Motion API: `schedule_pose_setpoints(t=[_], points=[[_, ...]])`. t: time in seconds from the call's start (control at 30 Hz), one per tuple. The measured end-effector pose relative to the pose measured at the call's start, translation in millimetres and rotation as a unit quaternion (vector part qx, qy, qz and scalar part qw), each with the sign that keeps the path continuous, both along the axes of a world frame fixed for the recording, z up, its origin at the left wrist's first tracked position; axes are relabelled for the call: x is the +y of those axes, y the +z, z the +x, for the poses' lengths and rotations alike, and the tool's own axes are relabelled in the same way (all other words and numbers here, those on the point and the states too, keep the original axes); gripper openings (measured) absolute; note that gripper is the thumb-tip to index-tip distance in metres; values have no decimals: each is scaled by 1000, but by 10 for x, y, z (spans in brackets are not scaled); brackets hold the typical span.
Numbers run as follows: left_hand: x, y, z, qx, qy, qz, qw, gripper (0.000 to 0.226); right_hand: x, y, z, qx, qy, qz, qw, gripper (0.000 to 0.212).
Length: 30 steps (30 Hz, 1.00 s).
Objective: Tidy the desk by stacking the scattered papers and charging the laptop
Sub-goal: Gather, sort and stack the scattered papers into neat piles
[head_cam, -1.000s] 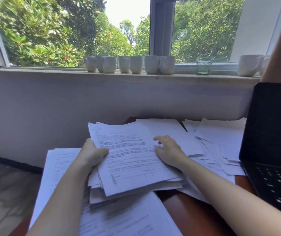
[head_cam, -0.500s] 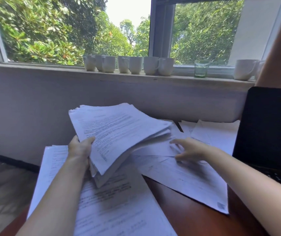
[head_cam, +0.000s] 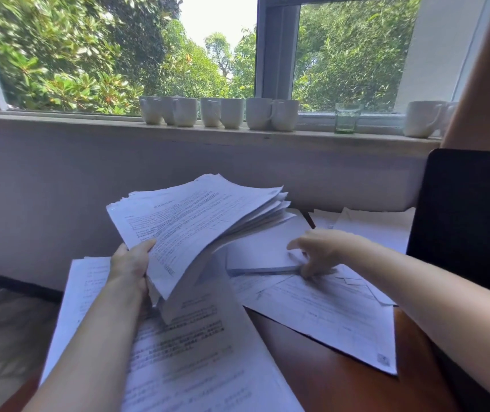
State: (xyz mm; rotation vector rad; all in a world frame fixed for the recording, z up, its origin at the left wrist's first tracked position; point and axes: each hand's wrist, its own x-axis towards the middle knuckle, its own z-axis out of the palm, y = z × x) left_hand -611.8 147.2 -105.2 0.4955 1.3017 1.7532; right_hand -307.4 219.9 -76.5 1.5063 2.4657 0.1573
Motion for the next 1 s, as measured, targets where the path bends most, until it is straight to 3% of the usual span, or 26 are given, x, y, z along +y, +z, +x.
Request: schedule_pose_setpoints(t=[0.07,0.13,0.2,0.3,0.37,0.57,0.73,1.0], points=[[-7,-2,-13,-5,-1,1,1000,36,-10,-12,-23,-33,19,23,999,32],[-5,-4,-21,-6,-2,2,1000,36,26,-62,16,9,16,42,999,14],[0,-5,-23,-4,-3,2,1000,36,97,-111,111,122,-34,68,990,25],[-1,-8,-25,-4,-8,2,1000,35,176,-133,242,376,-111,117,913,37],[-2,-15,-26,-3,-10,0,1000,36,177,-100,260,472,-137,147,858,31],[-28,-1,21,29,-12,-5,1000,29,167,96,235,531,-159,216,804,27],[-48,-1,48,48,3,-11,999,21,42,230,265,519,-134,259,804,44],[-68,8,70,90,4,-10,996,20,-52,138,328,545,-76,255,795,43]])
